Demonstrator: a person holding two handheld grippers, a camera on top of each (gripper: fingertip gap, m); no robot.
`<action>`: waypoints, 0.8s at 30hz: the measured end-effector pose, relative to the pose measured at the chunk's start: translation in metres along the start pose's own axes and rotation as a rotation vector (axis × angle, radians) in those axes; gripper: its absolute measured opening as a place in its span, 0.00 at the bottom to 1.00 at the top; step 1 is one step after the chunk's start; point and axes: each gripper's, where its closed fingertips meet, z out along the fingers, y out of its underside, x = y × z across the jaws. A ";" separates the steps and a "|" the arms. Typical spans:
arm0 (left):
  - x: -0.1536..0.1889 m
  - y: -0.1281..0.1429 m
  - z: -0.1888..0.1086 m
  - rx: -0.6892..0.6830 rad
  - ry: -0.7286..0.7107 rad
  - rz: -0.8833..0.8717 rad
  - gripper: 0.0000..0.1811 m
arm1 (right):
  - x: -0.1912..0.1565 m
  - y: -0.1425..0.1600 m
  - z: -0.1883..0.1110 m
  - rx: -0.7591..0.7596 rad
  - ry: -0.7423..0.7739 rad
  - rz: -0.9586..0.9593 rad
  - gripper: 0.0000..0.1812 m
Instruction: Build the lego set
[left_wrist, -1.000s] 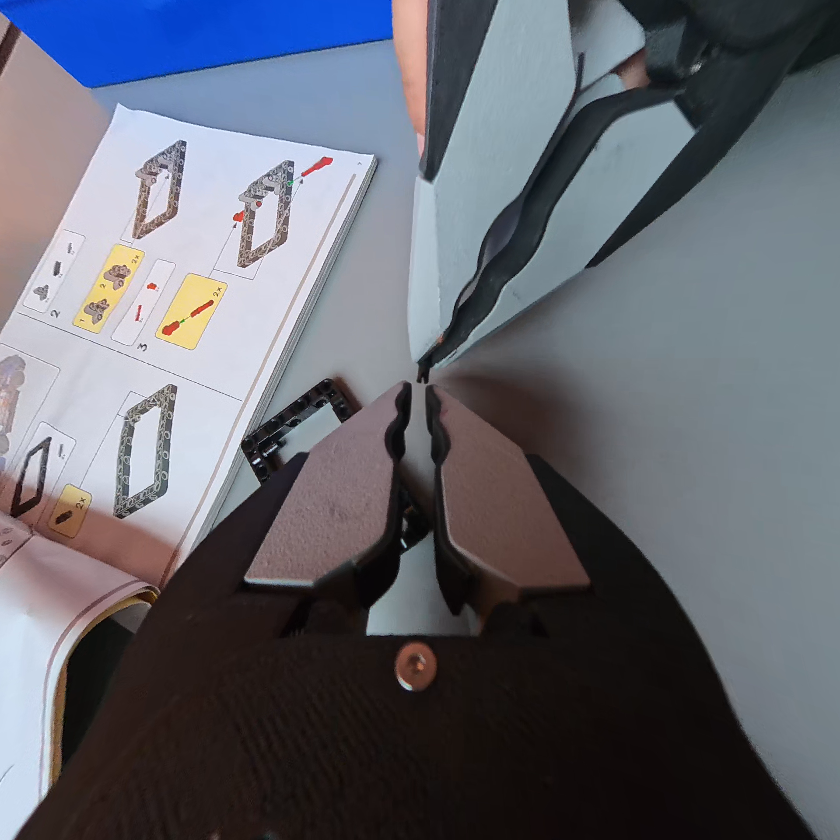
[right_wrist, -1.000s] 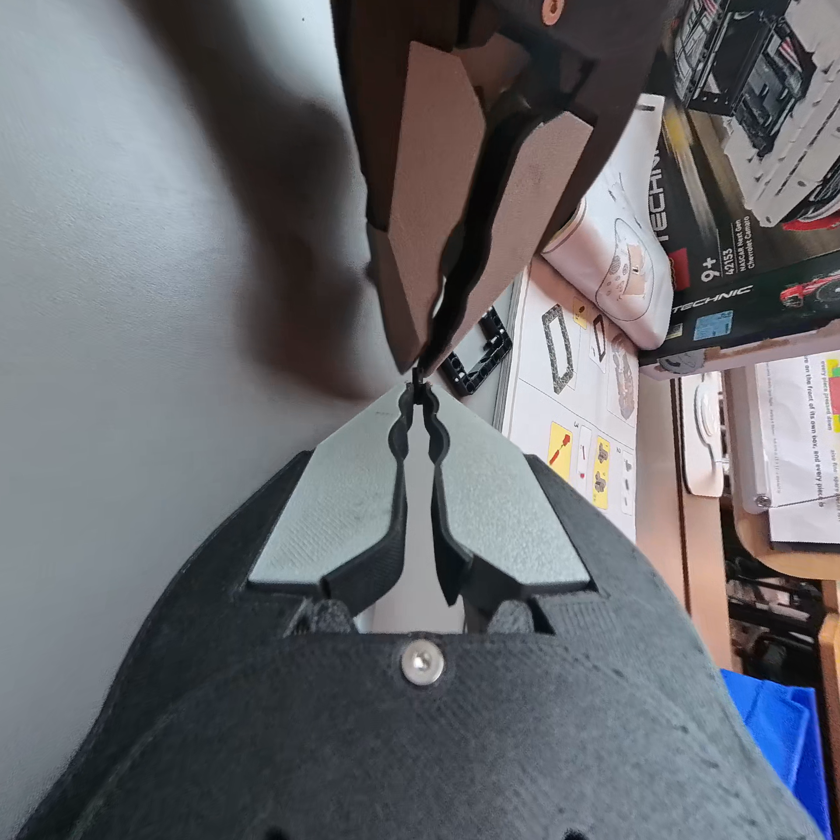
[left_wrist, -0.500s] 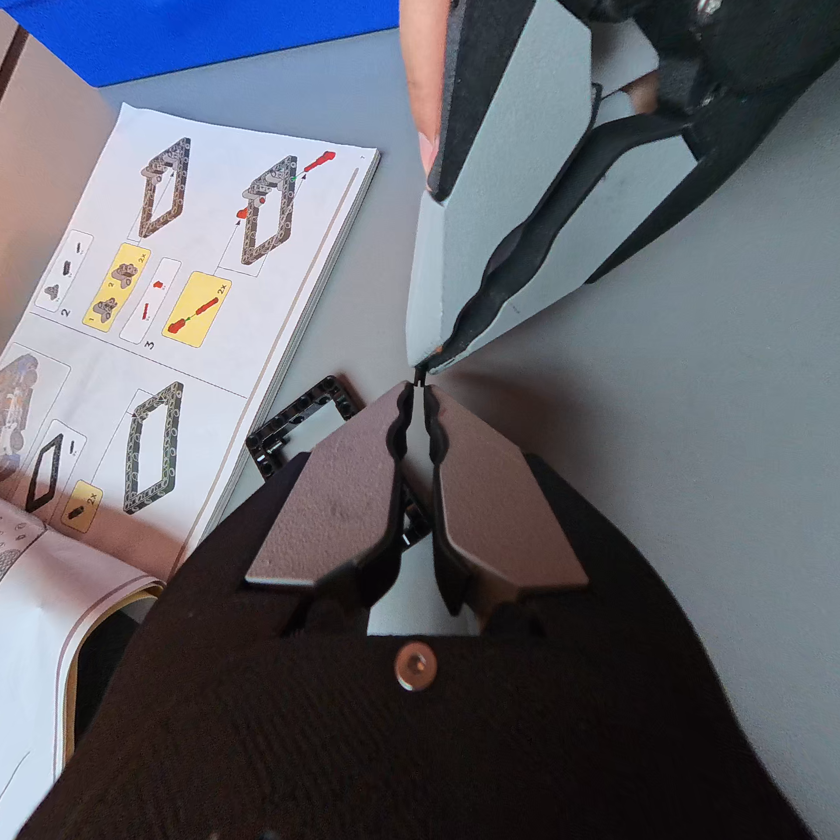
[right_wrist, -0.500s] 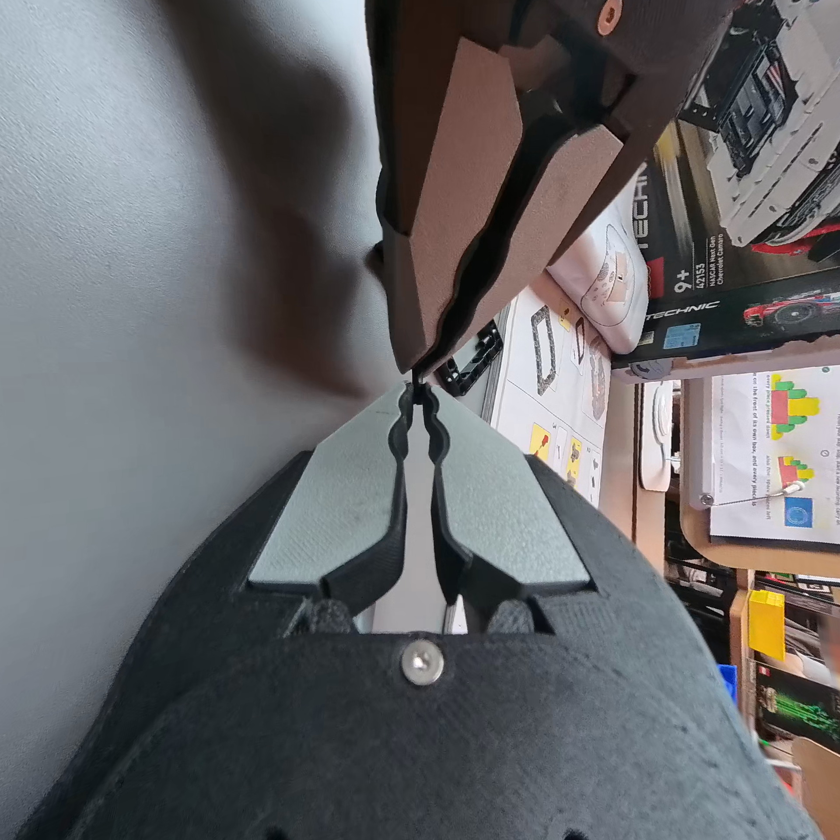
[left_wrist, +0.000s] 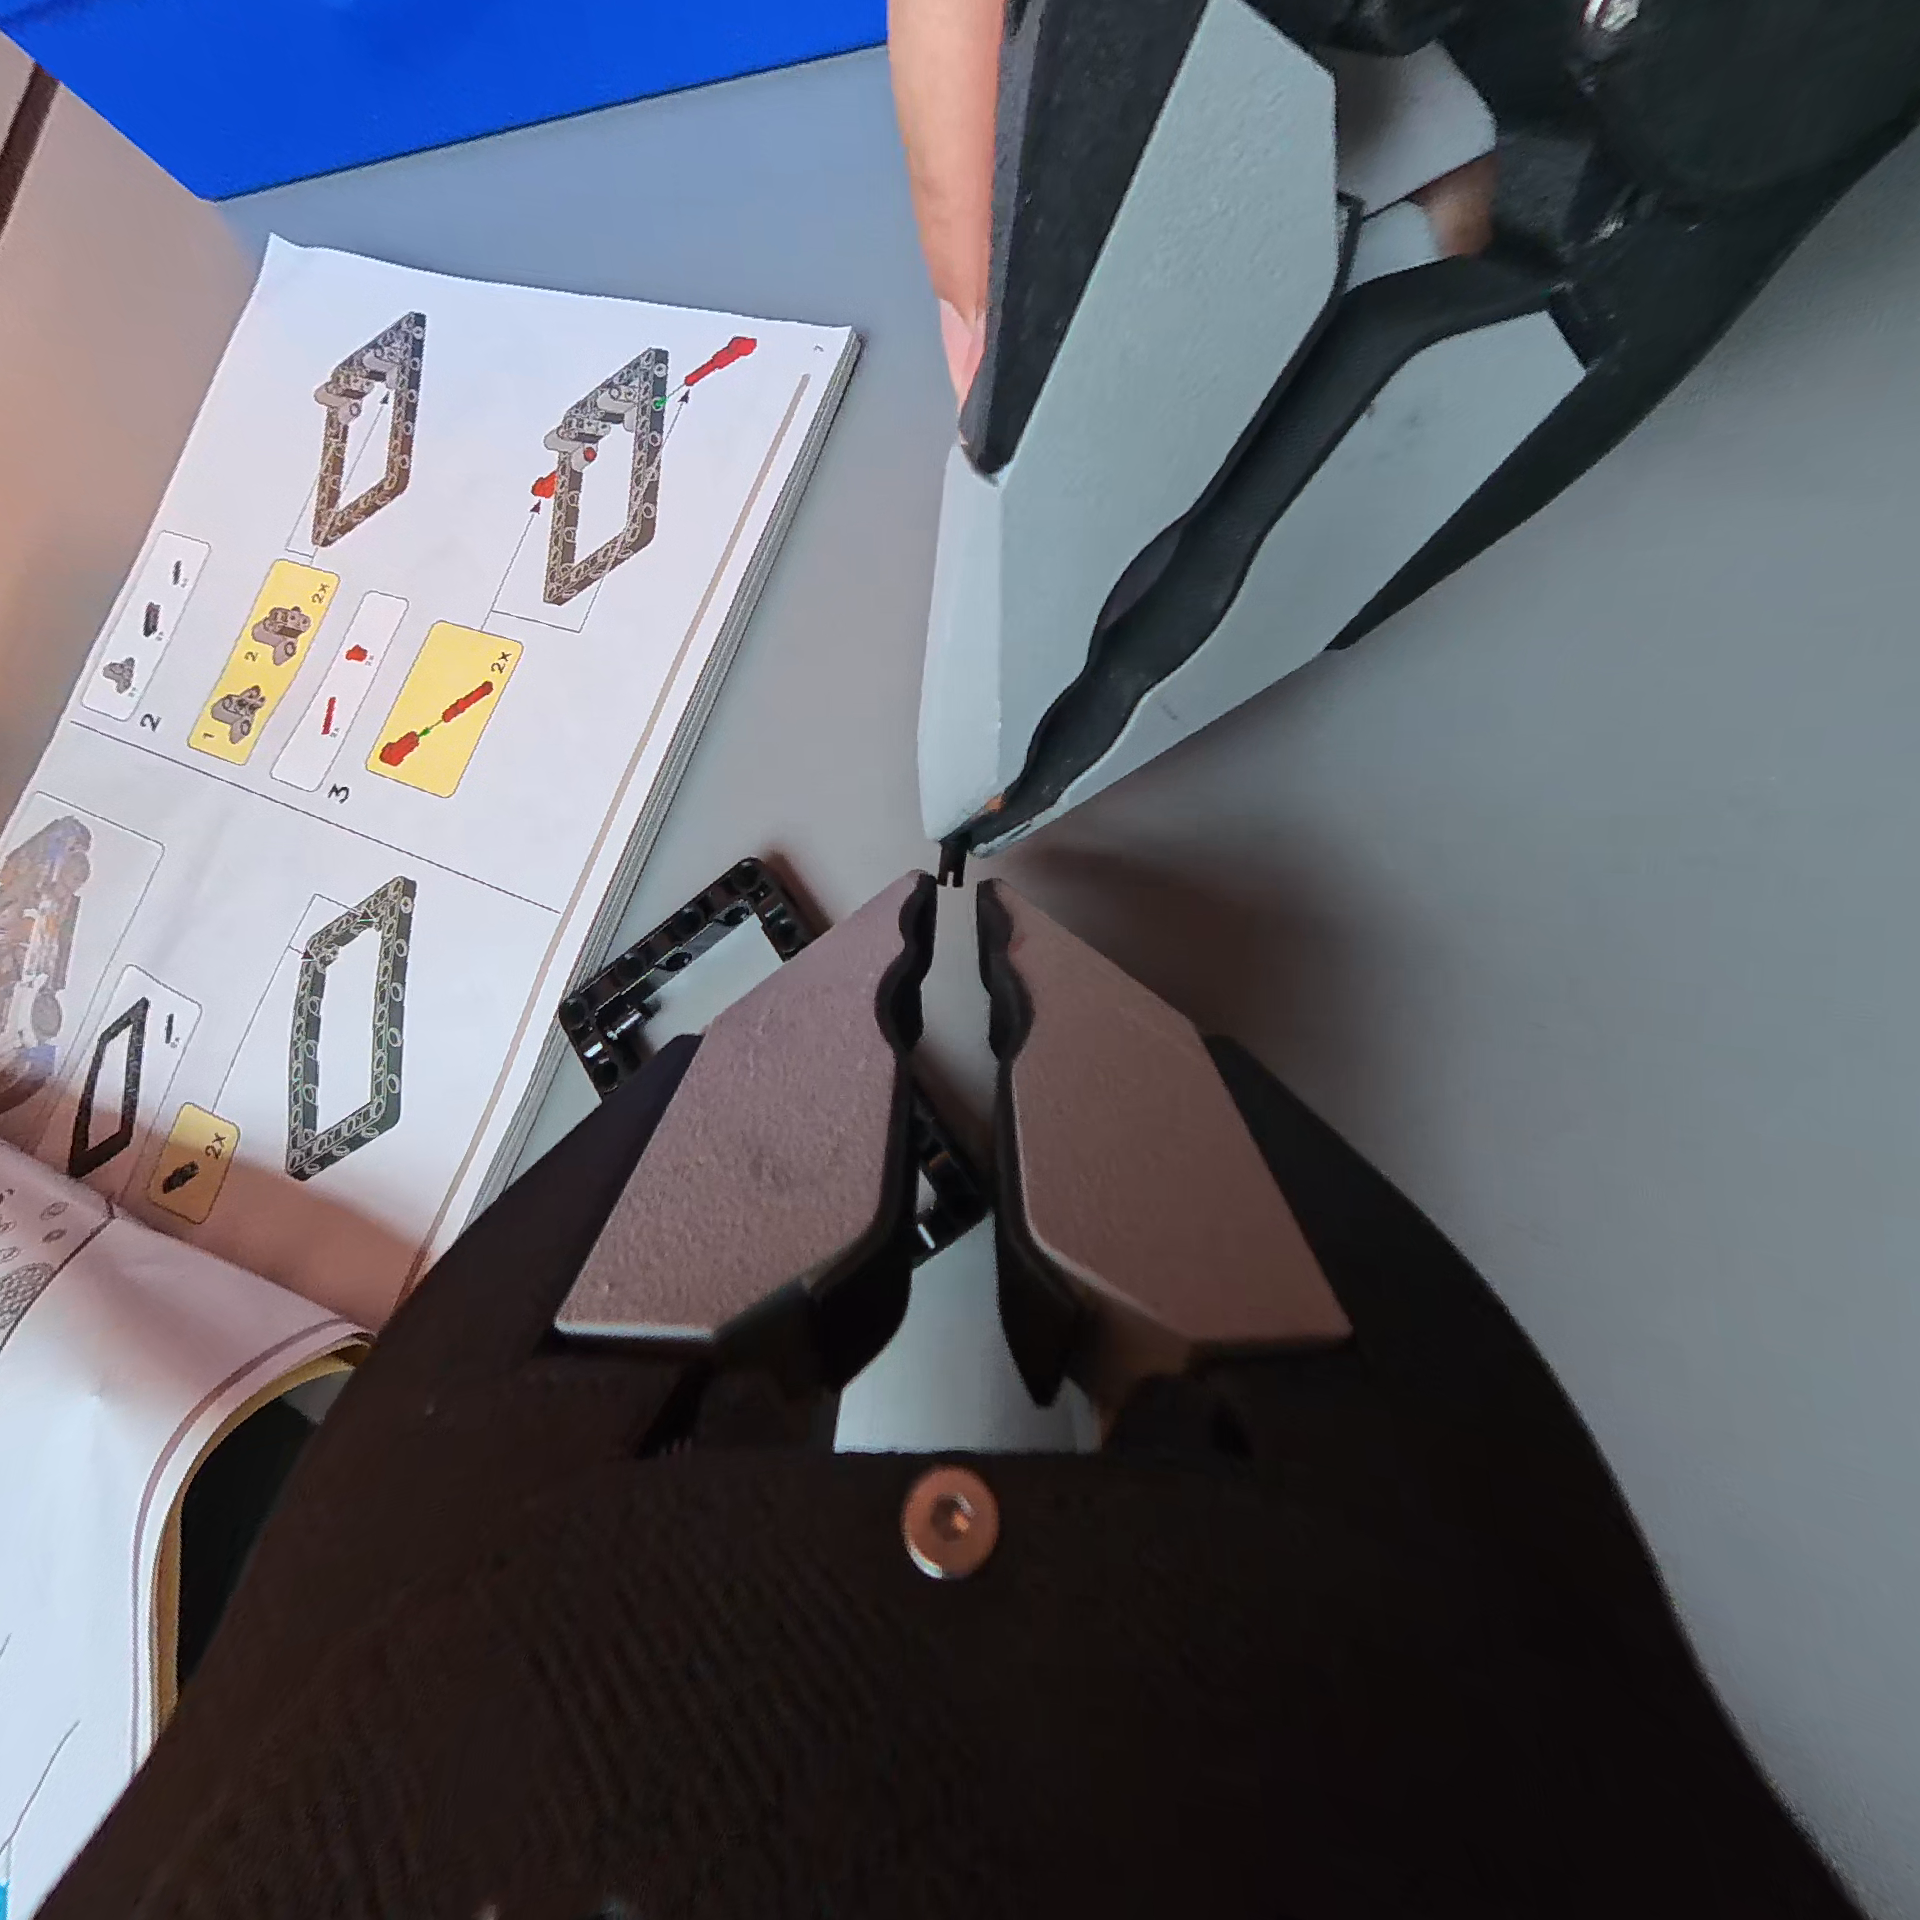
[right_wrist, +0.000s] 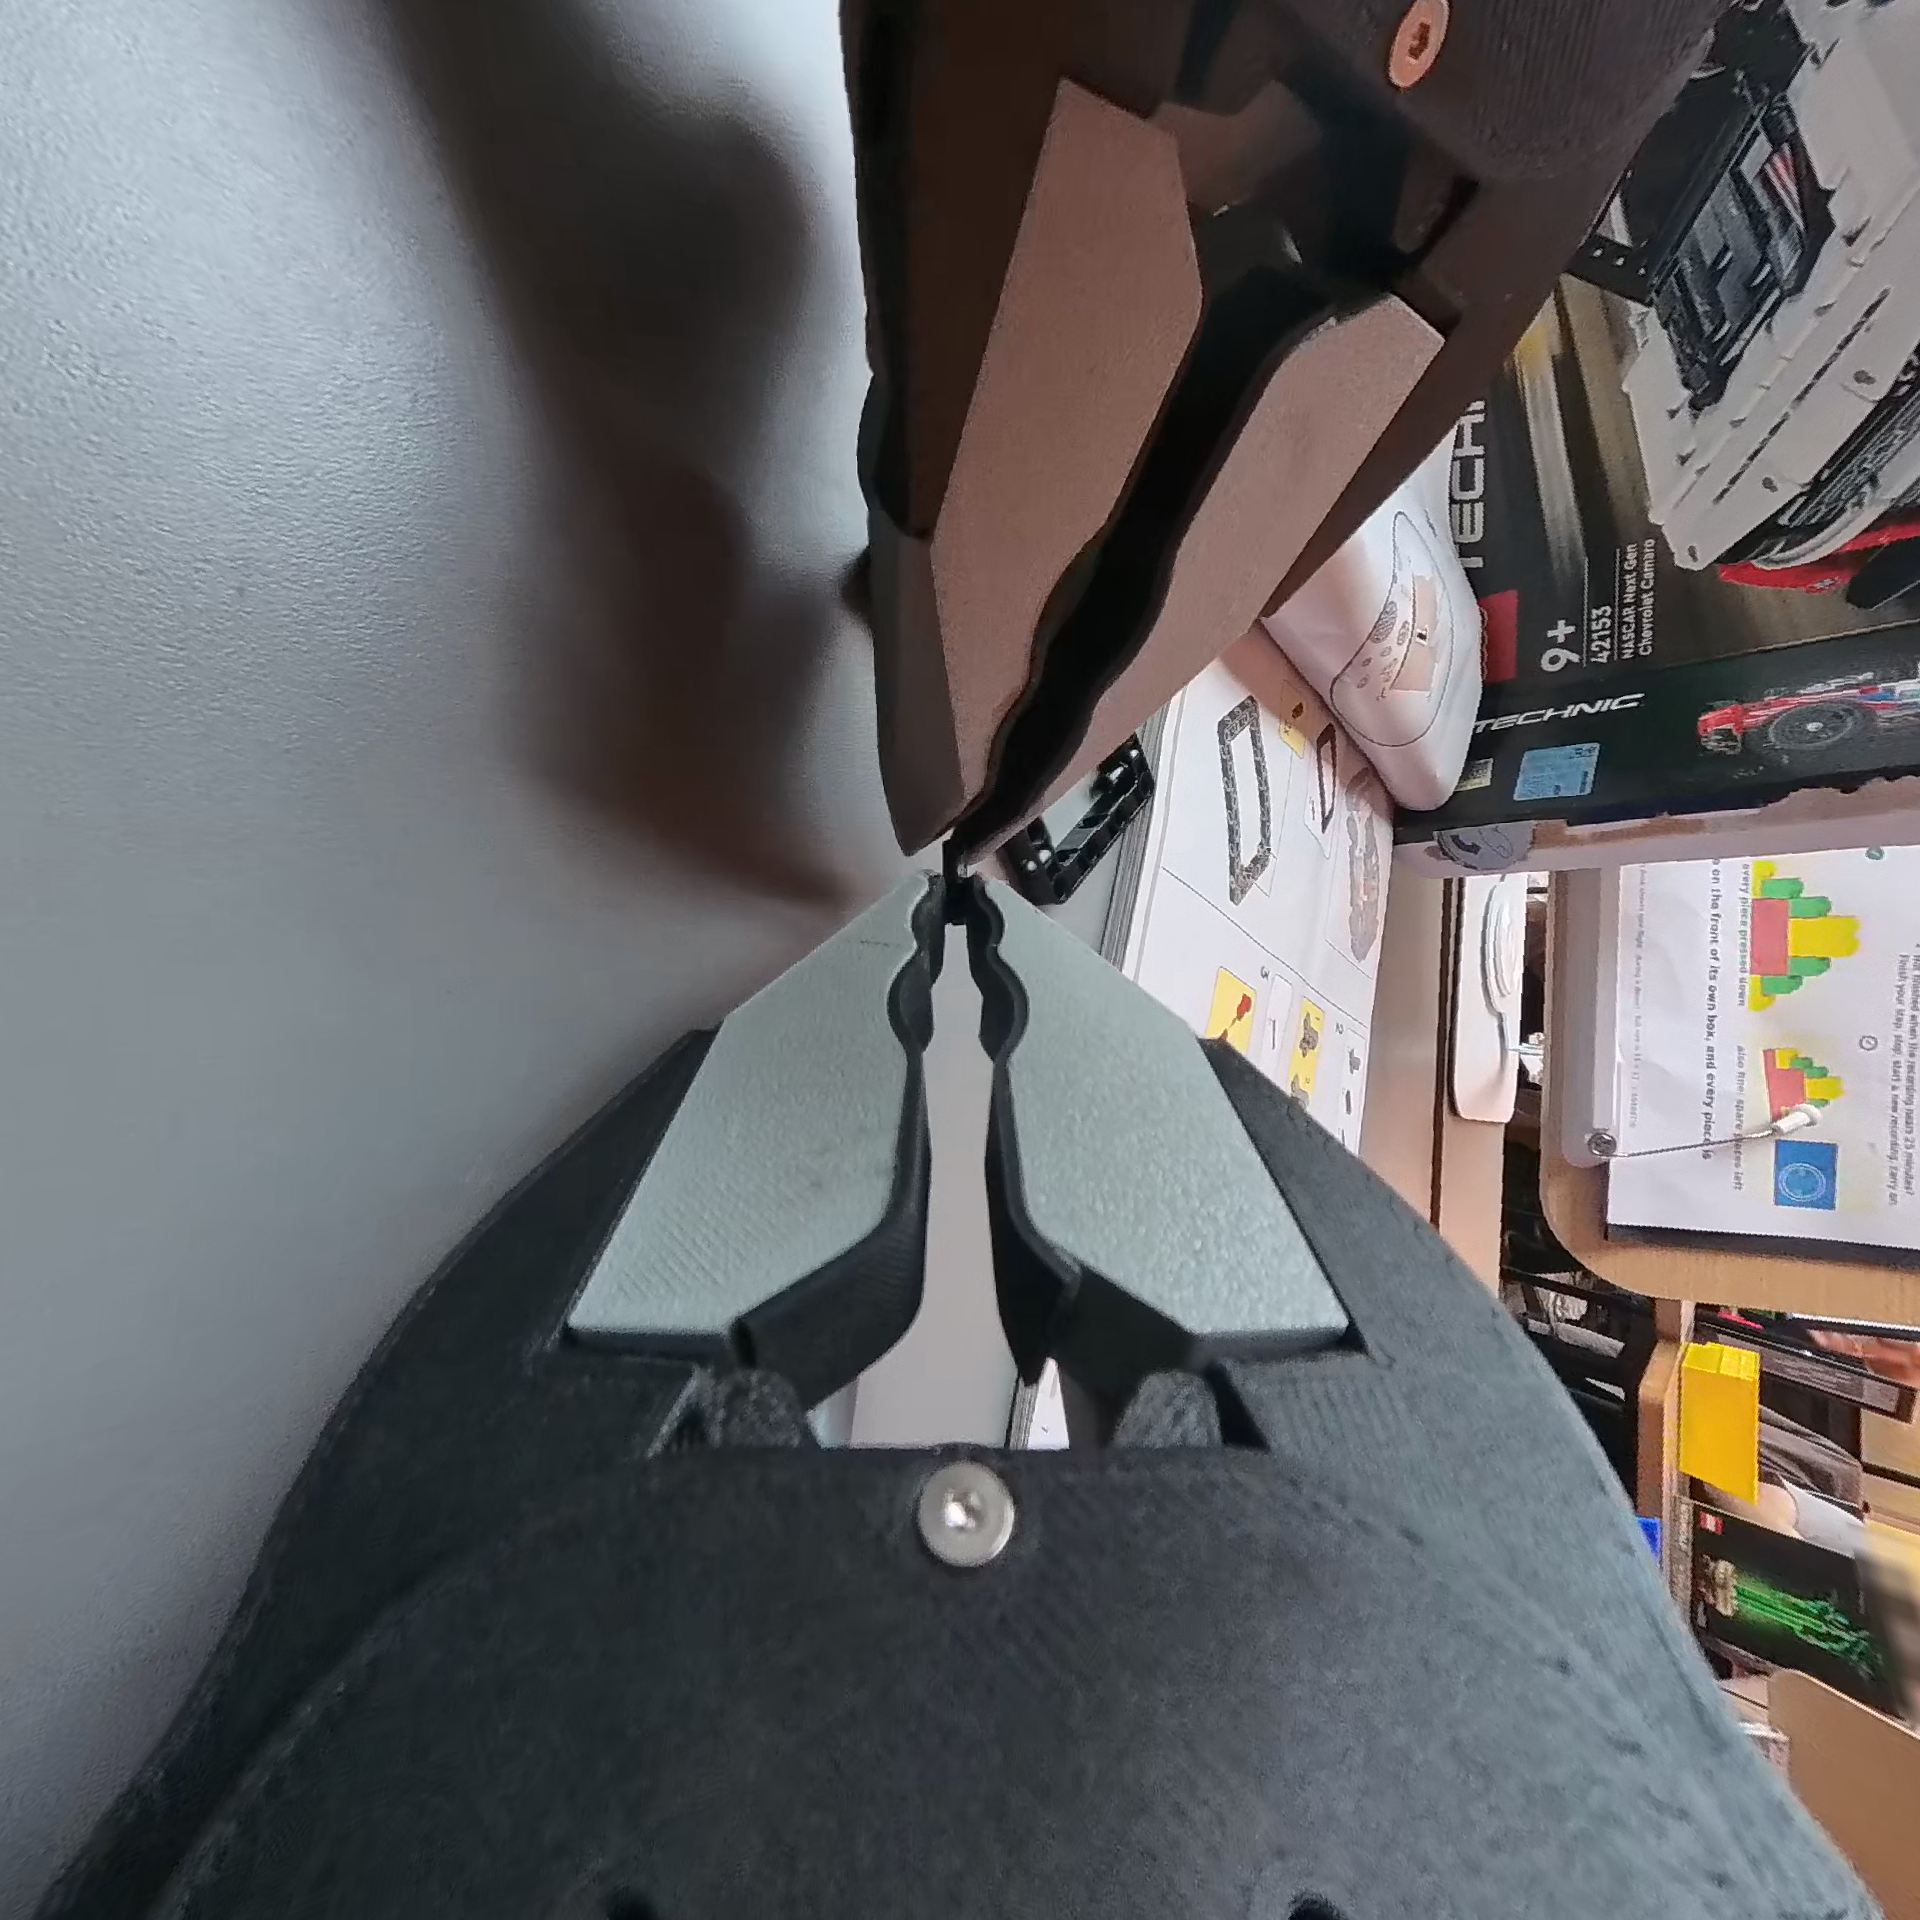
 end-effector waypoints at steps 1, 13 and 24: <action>0.000 0.000 0.000 0.000 -0.003 0.001 0.02 | 0.000 0.000 0.000 0.001 0.000 -0.004 0.01; 0.001 -0.001 -0.005 0.001 0.002 0.030 0.01 | 0.000 -0.006 -0.002 0.024 0.010 -0.015 0.00; -0.001 -0.001 -0.005 -0.029 -0.078 0.144 0.00 | -0.001 -0.005 -0.004 0.097 -0.080 0.179 0.01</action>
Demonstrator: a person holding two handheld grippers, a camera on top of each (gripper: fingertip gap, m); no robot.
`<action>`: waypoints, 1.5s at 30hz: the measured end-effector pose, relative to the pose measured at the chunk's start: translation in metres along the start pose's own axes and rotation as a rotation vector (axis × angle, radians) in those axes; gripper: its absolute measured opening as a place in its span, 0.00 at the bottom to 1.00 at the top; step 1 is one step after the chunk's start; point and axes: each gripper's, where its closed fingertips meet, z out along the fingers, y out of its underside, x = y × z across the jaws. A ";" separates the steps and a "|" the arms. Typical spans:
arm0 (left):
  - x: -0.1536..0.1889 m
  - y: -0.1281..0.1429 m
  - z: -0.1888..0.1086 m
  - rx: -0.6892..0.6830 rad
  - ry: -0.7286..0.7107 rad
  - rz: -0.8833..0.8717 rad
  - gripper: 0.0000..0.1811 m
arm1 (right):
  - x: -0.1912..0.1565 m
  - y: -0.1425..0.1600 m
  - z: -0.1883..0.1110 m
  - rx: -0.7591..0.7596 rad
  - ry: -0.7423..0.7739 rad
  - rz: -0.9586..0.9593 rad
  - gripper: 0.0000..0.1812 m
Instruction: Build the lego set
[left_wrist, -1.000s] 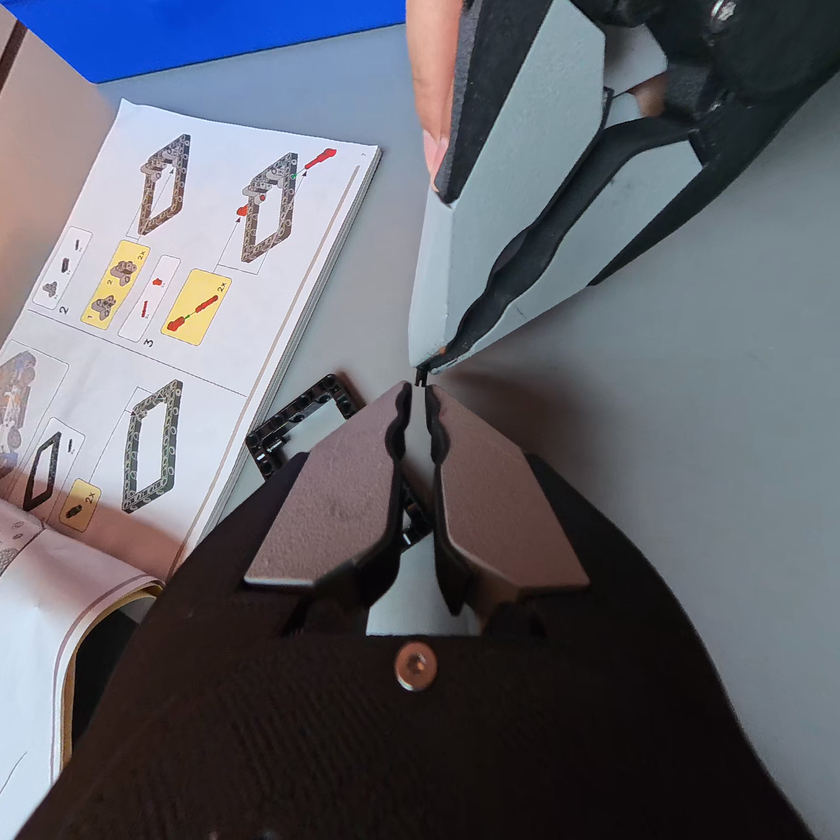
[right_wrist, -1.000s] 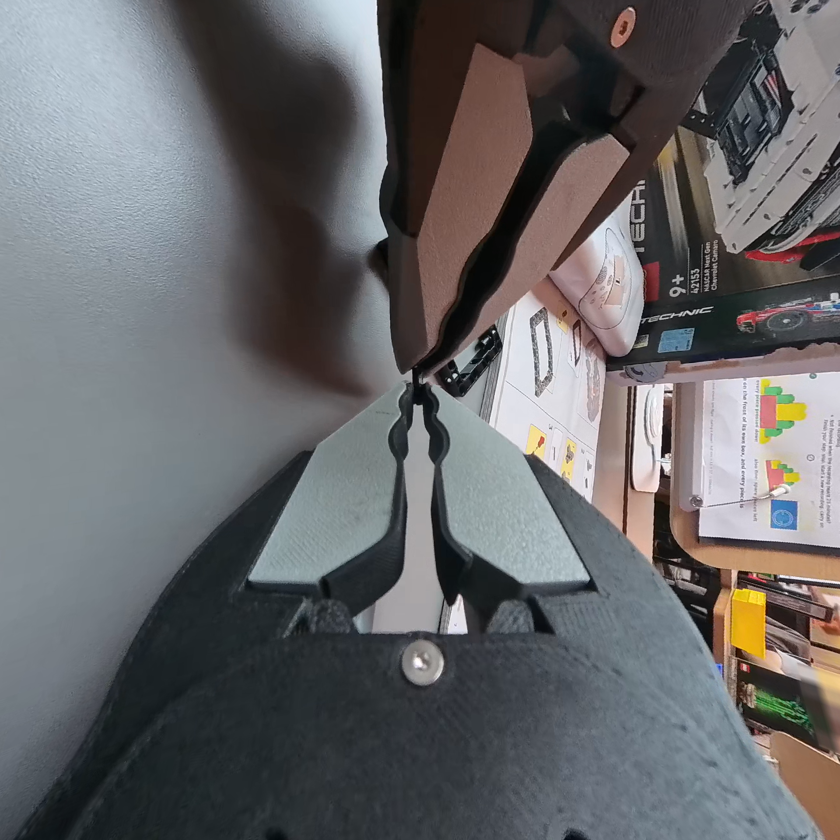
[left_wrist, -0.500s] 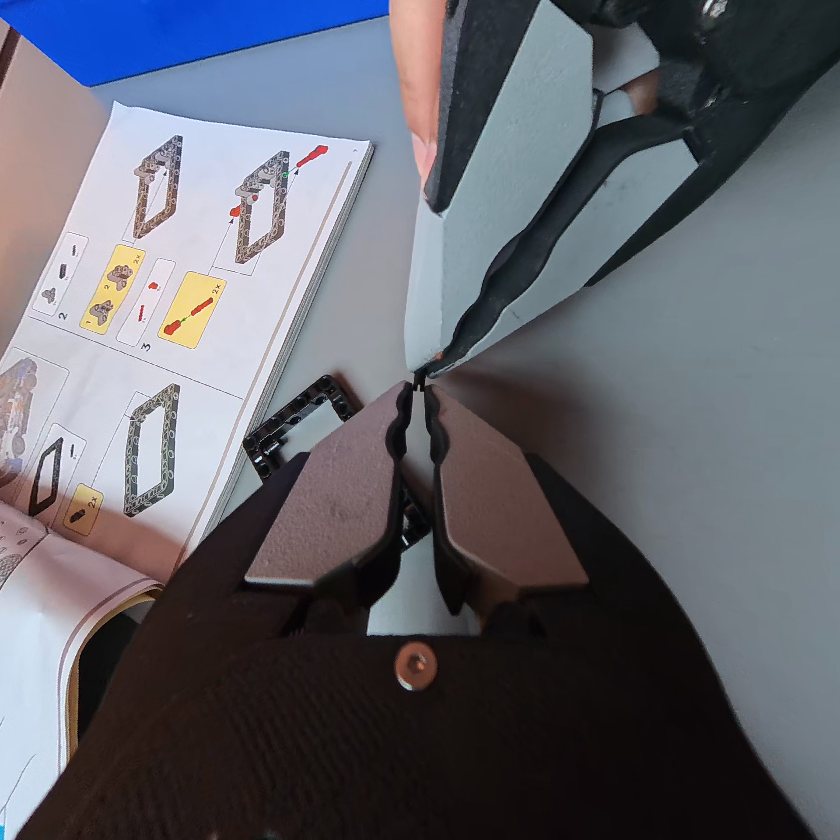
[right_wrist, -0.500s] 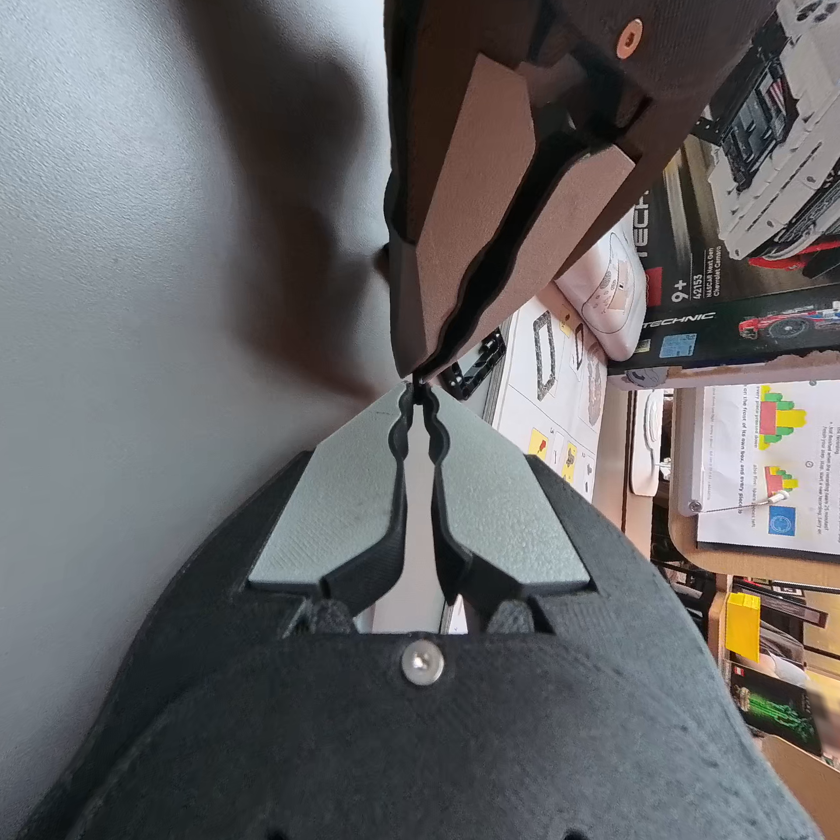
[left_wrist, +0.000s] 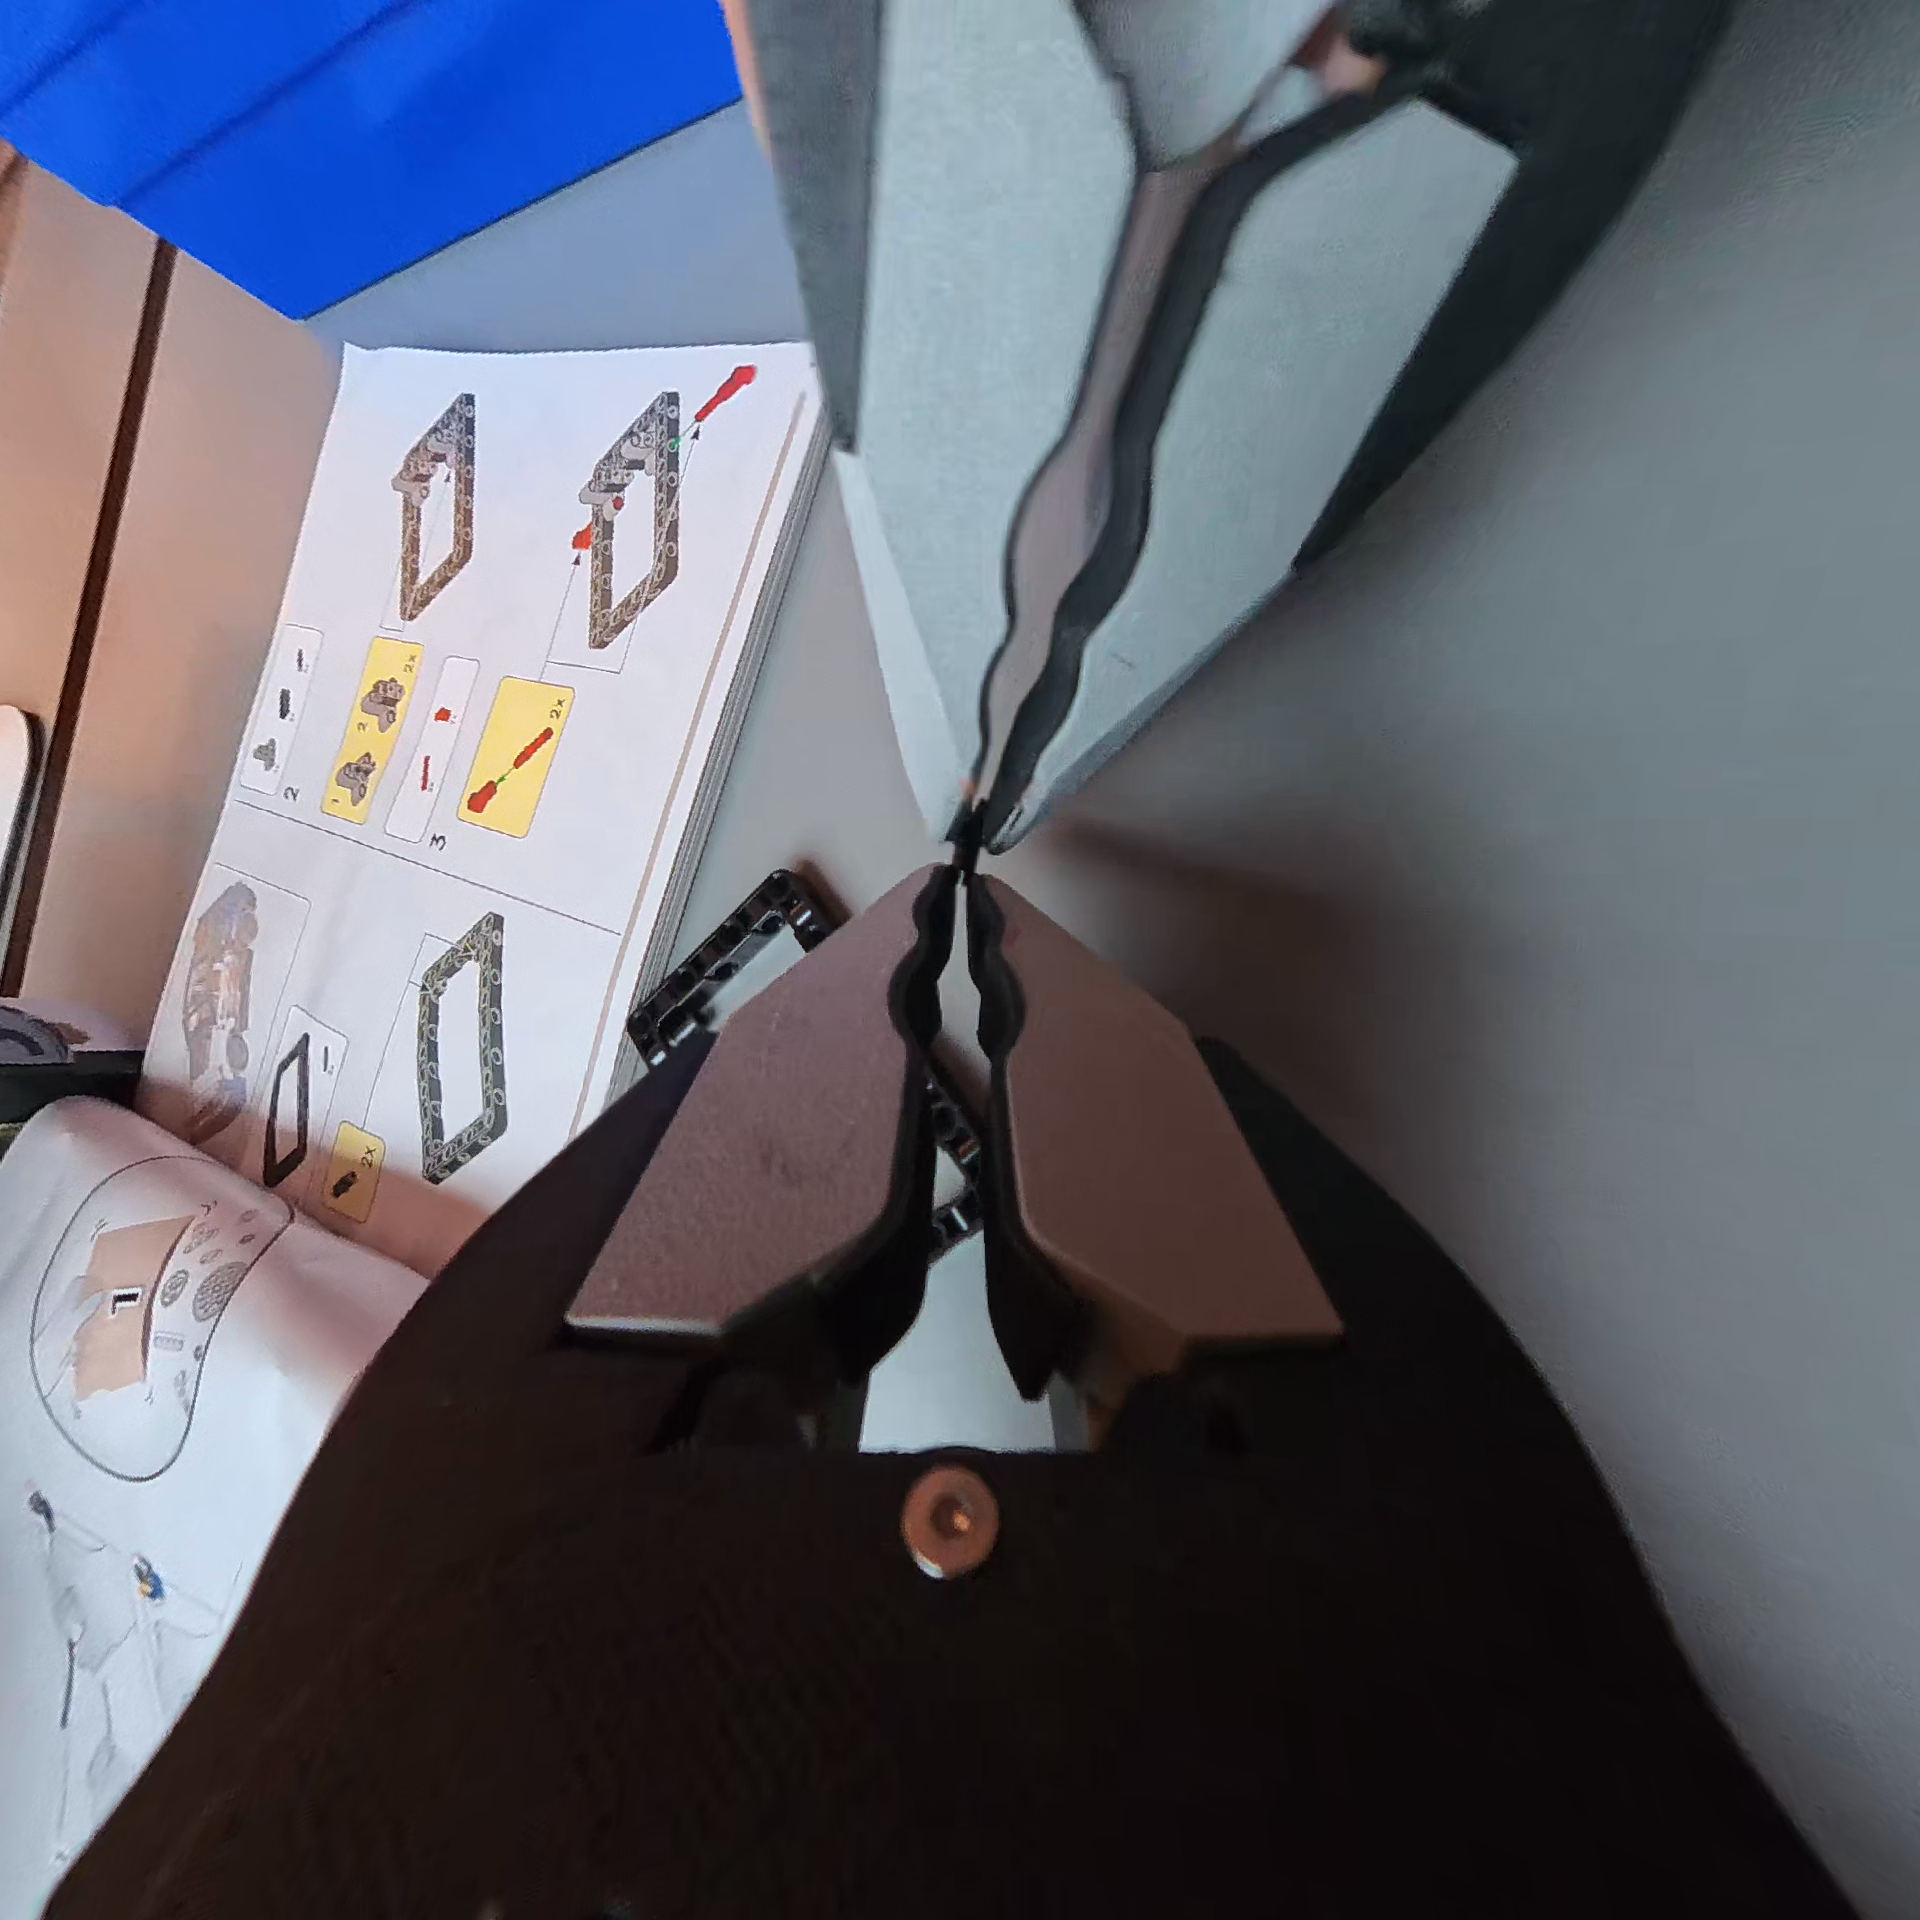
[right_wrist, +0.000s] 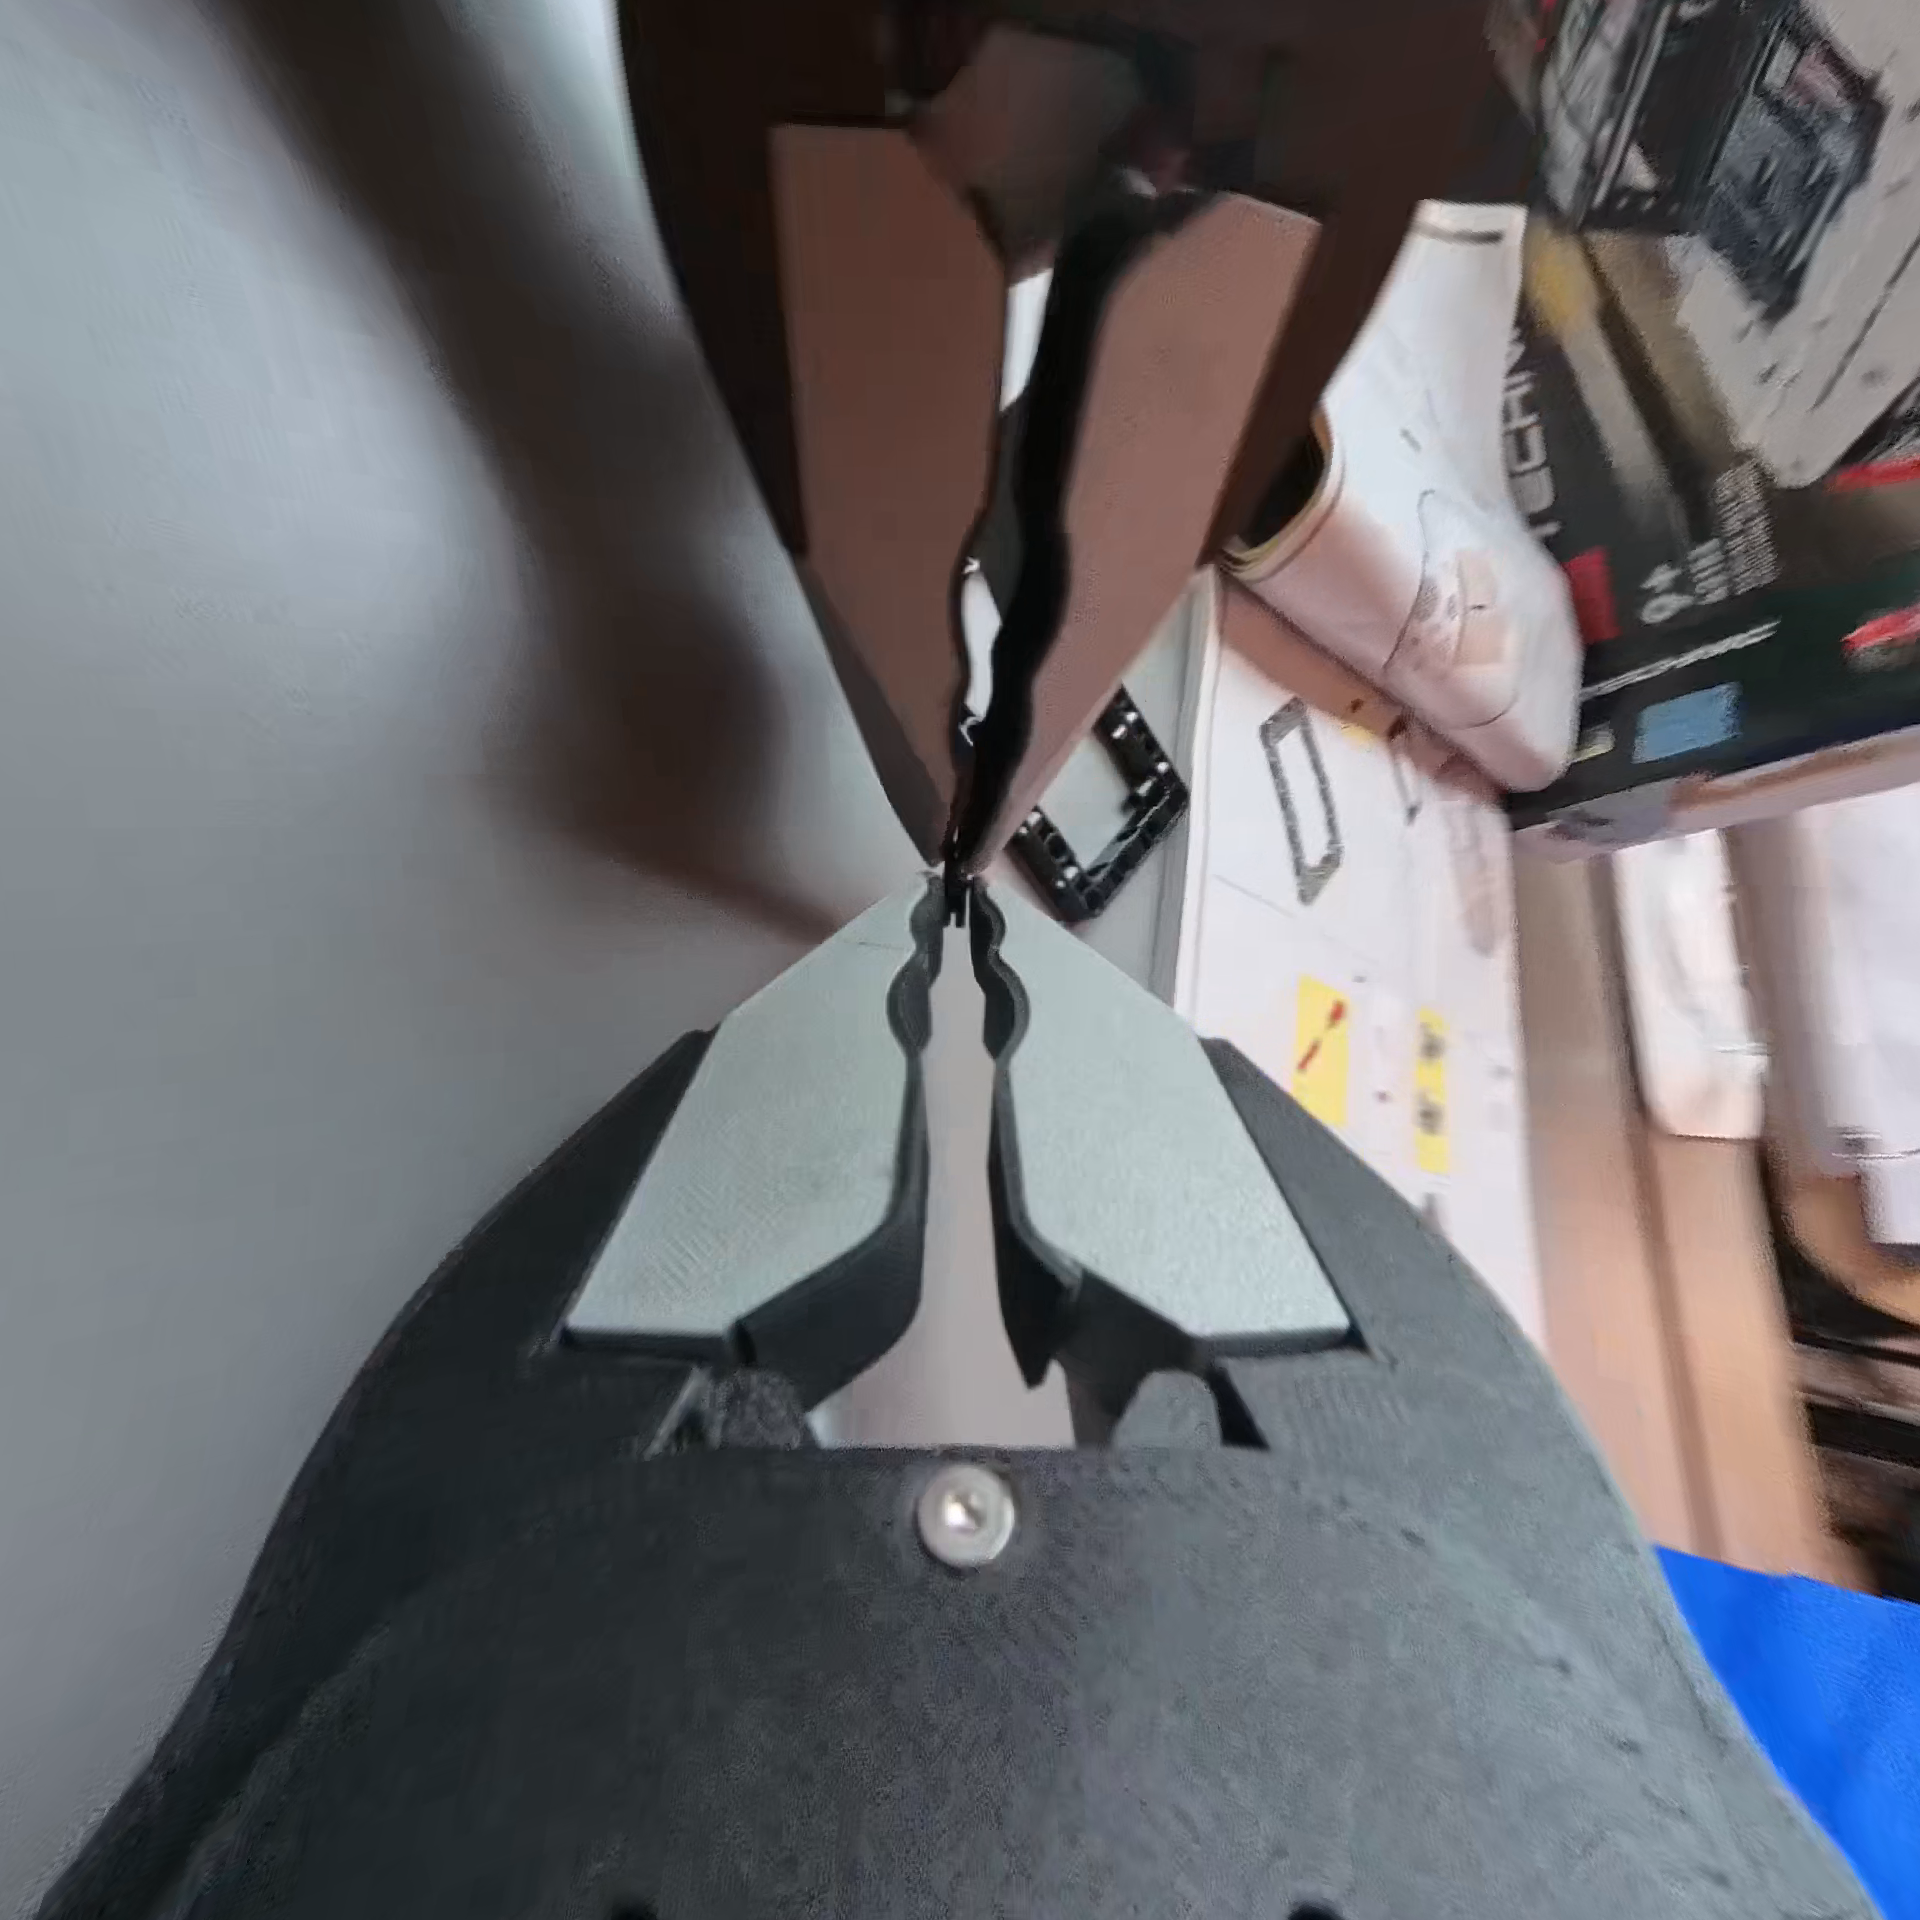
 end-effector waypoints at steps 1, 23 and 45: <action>-0.001 -0.001 -0.001 0.002 -0.009 0.020 0.00 | -0.001 -0.001 -0.002 0.028 -0.038 0.061 0.00; 0.002 0.006 0.009 0.000 0.068 -0.149 0.01 | -0.003 0.010 0.005 -0.036 -0.038 0.050 0.00; 0.004 0.008 0.010 0.025 0.144 -0.233 0.01 | -0.008 0.014 0.010 -0.030 -0.075 0.056 0.02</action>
